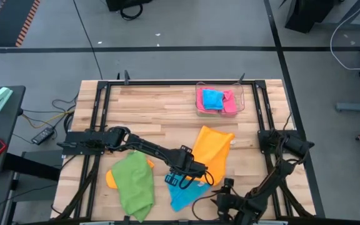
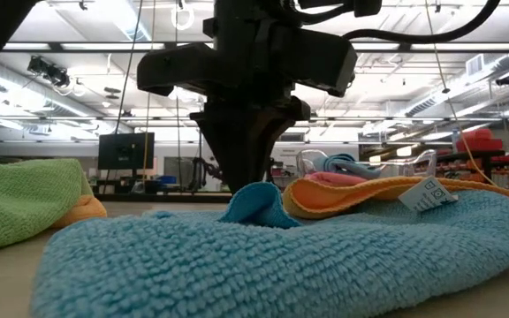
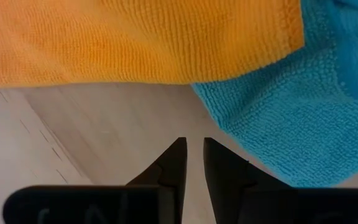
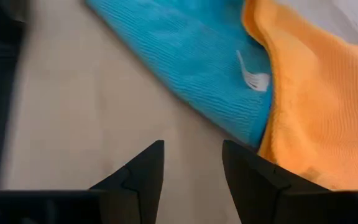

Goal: Fold microfiber towels
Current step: Fold the right yellow towel

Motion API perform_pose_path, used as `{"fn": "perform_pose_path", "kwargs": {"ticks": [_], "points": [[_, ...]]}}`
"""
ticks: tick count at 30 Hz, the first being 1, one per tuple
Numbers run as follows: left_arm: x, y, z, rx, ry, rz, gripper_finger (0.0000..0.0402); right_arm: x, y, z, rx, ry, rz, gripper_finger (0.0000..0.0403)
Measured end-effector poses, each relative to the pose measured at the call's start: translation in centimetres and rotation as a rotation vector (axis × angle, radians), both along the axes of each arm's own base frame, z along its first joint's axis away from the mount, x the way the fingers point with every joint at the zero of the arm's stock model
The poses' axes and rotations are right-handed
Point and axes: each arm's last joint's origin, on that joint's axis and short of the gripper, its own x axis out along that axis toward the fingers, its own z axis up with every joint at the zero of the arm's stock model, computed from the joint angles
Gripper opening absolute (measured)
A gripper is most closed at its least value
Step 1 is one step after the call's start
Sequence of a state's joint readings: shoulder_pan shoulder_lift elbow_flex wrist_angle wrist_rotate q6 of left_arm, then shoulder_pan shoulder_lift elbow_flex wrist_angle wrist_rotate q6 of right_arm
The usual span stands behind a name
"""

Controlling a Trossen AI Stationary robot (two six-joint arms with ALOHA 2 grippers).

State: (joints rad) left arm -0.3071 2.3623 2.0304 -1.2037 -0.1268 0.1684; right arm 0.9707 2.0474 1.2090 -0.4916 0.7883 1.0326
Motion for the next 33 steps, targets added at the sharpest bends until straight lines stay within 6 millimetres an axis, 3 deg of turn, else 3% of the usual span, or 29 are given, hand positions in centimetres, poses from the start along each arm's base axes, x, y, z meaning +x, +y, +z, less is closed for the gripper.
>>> {"fn": "perform_pose_path", "kwargs": {"ticks": [6,11,17,22,33], "points": [[0.1,0.1,0.0,-0.004,-0.011,0.01,0.0061,1.5,-0.4,-0.7,0.005,0.004,0.009,0.0155],[0.7,0.0,0.0,-0.006,-0.073,0.003,0.0055,1.6,-1.2,-1.0,0.0,0.046,-0.03,0.0144],[1.2,0.3,0.2,0.167,-0.178,0.033,0.0054,1.4,-1.8,-1.1,0.028,0.082,-0.103,0.0133],[1.9,-0.2,-1.0,0.022,-0.23,0.012,0.0055,0.3,-2.0,-0.9,0.031,0.116,-0.158,0.0127],[1.8,-0.2,-2.8,0.023,-0.261,-0.034,0.0051,-1.9,-3.2,-0.2,0.001,0.218,-0.315,0.0121]]}}
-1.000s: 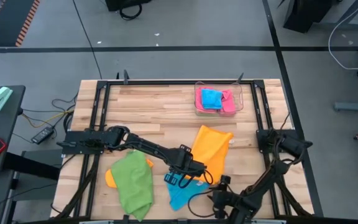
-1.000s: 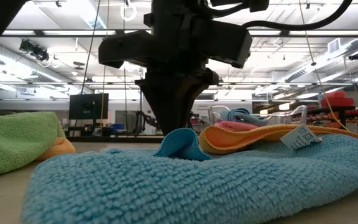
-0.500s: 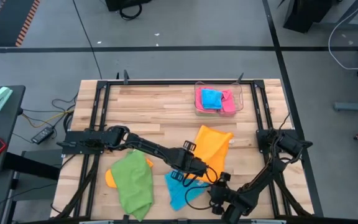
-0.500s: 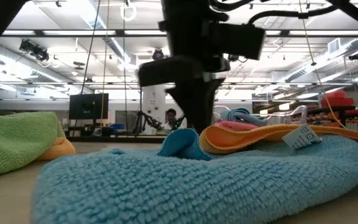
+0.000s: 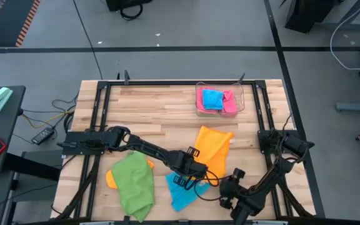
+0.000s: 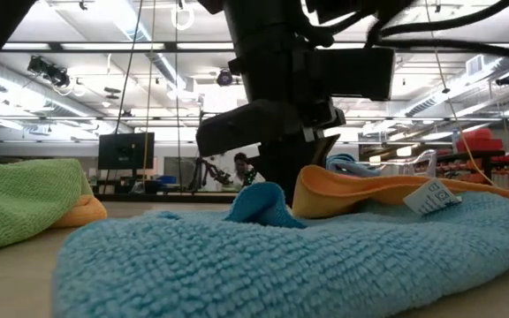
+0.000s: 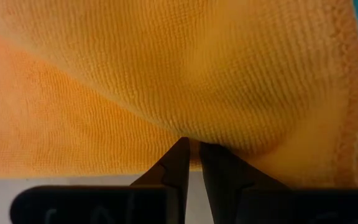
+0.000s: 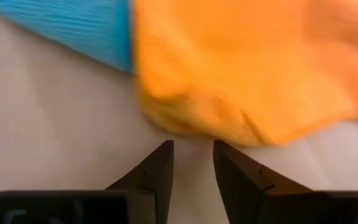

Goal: Fold microfiber towels
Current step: Fold the right yellow towel

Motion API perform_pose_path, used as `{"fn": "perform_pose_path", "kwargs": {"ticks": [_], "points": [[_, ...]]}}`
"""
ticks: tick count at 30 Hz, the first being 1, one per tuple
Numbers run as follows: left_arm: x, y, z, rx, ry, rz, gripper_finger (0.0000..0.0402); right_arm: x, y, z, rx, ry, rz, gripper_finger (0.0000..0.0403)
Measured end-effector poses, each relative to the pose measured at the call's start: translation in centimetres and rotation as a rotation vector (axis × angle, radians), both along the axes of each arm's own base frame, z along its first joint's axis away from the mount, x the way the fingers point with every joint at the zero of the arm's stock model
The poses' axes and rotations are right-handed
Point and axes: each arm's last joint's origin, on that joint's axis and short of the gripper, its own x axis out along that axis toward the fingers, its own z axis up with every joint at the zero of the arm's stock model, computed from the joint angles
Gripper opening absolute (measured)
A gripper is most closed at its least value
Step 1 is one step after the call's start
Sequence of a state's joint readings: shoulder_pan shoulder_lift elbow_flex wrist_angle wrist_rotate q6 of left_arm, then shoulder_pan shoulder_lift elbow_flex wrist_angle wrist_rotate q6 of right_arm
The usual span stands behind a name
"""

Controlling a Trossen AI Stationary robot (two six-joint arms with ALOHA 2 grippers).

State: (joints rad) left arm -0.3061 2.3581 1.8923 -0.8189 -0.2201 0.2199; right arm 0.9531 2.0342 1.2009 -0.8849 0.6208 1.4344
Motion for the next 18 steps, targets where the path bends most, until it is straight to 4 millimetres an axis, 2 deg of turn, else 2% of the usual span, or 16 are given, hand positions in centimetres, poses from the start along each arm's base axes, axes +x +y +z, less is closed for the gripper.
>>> {"fn": "perform_pose_path", "kwargs": {"ticks": [4,11,18], "points": [[0.0,-0.1,0.0,-0.004,-0.001,0.002,0.0052,-0.7,-0.5,0.2,-0.036,0.041,-0.063,0.0121],[-0.1,-0.1,0.1,-0.009,0.009,0.021,0.0053,0.1,1.3,0.1,0.102,-0.058,0.013,0.0125],[0.0,0.0,0.1,-0.015,0.007,0.028,0.0056,0.8,1.0,-0.6,0.142,-0.161,-0.017,0.0176]]}}
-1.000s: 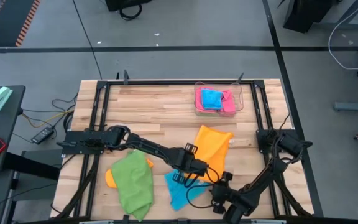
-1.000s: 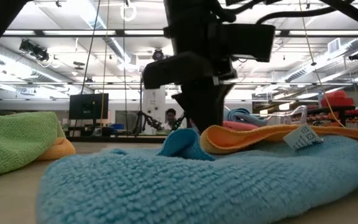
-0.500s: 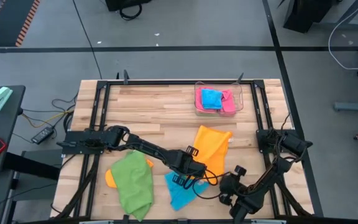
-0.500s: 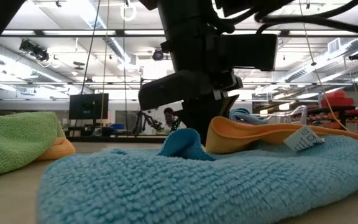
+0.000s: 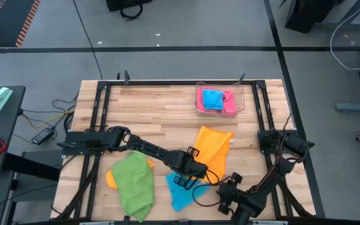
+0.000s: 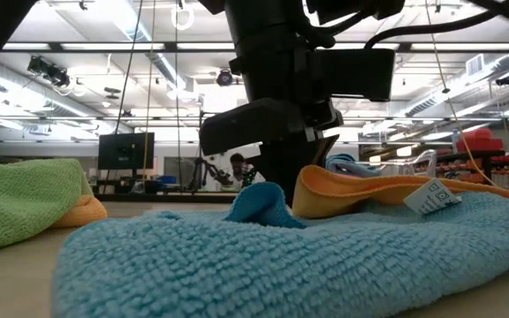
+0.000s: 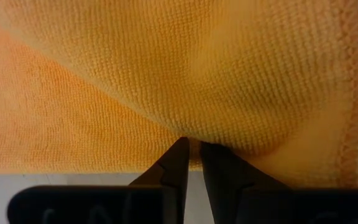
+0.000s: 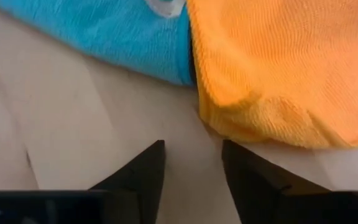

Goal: Fold microfiber towels
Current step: Fold the right yellow towel

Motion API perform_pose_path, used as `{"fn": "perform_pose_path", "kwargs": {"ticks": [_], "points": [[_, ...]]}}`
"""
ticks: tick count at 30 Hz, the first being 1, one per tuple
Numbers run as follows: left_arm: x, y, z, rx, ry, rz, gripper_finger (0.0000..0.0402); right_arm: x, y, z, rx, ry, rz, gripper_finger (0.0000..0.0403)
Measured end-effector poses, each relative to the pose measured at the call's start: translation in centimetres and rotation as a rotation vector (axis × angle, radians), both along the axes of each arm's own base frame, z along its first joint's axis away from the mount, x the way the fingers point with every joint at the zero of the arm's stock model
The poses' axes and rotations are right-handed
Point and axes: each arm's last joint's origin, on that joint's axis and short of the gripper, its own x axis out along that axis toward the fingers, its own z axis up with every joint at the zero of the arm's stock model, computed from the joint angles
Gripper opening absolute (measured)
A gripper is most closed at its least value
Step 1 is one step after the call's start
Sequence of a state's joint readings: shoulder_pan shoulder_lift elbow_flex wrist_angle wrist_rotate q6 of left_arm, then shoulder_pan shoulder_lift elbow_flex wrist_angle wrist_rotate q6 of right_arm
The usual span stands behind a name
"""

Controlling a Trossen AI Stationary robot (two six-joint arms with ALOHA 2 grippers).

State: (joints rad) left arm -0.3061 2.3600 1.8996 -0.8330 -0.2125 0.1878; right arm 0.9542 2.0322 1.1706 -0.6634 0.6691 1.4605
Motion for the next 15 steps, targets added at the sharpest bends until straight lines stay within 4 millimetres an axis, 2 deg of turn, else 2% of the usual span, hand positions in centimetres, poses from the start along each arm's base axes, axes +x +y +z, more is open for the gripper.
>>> {"fn": "perform_pose_path", "kwargs": {"ticks": [6,15], "points": [[0.0,0.0,0.0,-0.001,-0.001,0.002,0.0049,1.1,-1.1,-0.4,0.011,-0.035,-0.035,0.0212],[0.0,0.0,0.0,-0.007,-0.004,0.021,0.0056,1.6,-2.8,-0.7,-0.025,-0.008,-0.132,0.0185]]}}
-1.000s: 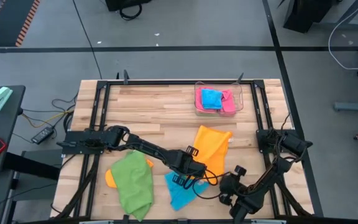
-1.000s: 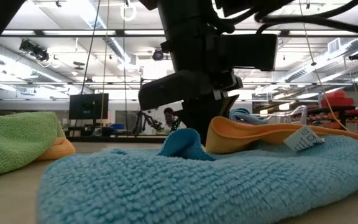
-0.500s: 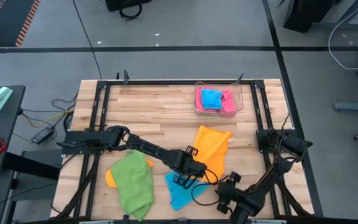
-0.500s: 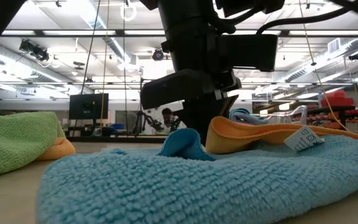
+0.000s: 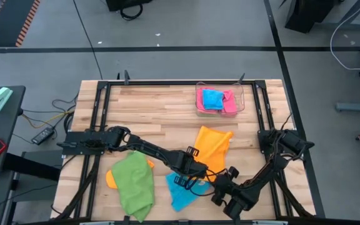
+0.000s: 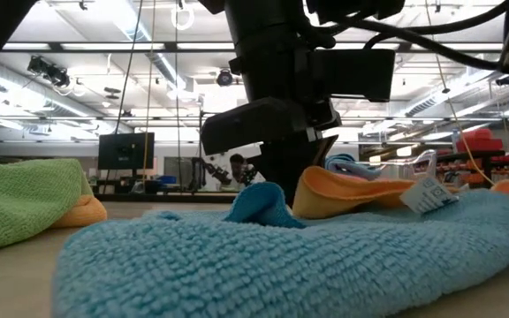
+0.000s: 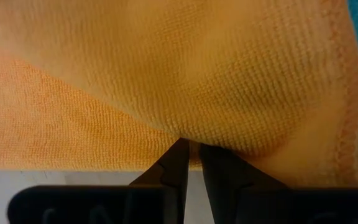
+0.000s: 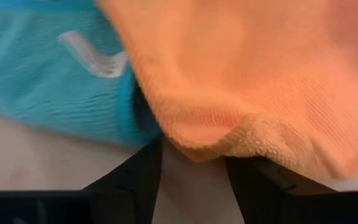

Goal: Fold microfiber towels
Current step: Fold the right yellow towel

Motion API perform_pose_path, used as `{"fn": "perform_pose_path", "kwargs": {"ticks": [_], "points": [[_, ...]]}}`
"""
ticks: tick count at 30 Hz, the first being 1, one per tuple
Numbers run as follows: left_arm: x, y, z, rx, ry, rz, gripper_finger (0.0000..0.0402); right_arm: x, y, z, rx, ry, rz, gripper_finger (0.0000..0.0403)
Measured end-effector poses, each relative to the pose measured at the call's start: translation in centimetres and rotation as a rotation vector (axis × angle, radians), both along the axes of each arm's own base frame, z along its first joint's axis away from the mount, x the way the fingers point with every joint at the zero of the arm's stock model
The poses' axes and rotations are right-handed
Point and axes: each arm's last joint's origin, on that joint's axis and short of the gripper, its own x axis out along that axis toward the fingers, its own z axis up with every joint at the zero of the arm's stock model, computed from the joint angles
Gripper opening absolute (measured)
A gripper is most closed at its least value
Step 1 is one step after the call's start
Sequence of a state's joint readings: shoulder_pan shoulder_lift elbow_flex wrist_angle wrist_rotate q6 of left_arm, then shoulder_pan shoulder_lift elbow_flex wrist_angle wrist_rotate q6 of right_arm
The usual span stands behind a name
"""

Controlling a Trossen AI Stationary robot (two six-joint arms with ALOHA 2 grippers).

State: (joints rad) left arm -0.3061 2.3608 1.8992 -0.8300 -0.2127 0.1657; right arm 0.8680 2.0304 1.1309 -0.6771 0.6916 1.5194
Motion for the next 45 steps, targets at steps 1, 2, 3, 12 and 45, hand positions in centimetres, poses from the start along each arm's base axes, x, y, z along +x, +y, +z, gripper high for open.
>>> {"fn": "perform_pose_path", "kwargs": {"ticks": [1,2,3,12,45], "points": [[0.0,0.0,0.0,0.0,0.0,0.0,0.0056,0.0,-0.1,0.0,-0.003,0.002,-0.012,0.0183],[0.0,0.0,0.0,0.0,0.0,0.0,0.0055,0.0,-0.2,0.0,-0.008,0.006,-0.016,0.0183],[0.0,0.0,0.0,0.0,0.0,0.0,0.0053,0.0,-0.3,0.0,-0.014,0.01,-0.018,0.0182],[0.0,0.0,0.0,0.0,0.0,-0.001,0.0053,-0.2,-1.2,0.0,-0.069,0.058,-0.043,0.0135],[-0.3,-0.9,-0.1,0.029,0.01,-0.084,0.0044,-3.0,0.5,4.7,0.073,0.316,0.169,0.0]]}}
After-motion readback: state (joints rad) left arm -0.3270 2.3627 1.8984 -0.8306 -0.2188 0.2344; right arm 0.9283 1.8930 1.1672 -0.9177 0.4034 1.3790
